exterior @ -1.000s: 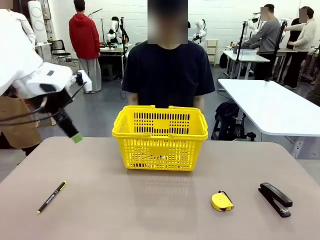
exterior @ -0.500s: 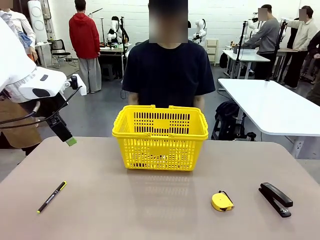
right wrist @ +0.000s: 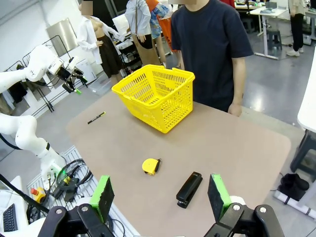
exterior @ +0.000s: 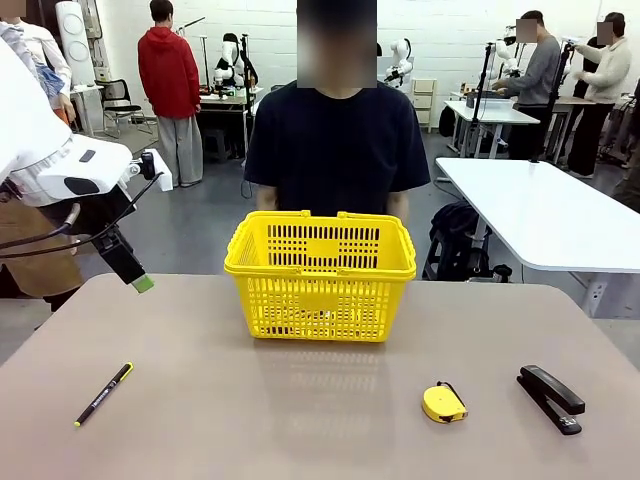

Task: Place the items the person wants into the basket.
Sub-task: Pick up the item the person points to and place it in the Market Basket.

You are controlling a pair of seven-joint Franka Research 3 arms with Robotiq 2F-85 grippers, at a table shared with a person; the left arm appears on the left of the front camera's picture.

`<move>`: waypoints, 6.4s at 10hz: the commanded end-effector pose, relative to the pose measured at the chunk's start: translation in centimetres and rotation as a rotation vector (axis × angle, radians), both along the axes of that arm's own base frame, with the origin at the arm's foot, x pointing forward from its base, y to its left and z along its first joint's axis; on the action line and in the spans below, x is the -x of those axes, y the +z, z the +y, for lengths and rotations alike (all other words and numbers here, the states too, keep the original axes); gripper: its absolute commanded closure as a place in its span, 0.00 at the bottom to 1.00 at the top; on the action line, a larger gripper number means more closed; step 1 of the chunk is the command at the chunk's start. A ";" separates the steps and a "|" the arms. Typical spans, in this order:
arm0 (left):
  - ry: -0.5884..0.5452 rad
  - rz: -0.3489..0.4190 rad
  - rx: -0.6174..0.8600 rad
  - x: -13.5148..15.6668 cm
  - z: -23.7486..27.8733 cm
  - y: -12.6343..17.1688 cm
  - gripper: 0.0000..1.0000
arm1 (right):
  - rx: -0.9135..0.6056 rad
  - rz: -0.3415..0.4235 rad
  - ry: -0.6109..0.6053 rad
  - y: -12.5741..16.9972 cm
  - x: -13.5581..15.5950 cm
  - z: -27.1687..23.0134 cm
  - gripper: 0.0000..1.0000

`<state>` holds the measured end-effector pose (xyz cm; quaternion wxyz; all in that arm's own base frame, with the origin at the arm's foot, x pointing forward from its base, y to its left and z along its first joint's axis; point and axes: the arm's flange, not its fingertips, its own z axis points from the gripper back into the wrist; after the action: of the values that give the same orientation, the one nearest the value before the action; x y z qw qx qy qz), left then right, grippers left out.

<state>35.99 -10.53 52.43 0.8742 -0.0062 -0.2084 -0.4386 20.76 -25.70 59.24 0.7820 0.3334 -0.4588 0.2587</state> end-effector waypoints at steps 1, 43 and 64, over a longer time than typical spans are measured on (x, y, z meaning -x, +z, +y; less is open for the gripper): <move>-0.163 0.053 0.069 1.3 3.2 1.5 0.00 | -0.014 -0.027 0.008 0.1 -0.2 -0.1 0.00; -0.232 -0.180 0.528 10.9 30.1 5.8 0.00 | 0.744 0.615 0.047 -12.9 -16.1 37.3 0.00; -0.232 -0.180 0.528 10.9 30.1 5.8 0.00 | 0.881 0.661 -0.260 -23.6 -13.8 45.7 0.00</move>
<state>25.04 19.40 58.13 0.7735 -0.2161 -0.3818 -0.4574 35.27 20.45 37.29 0.9738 0.0006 -0.0615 0.2189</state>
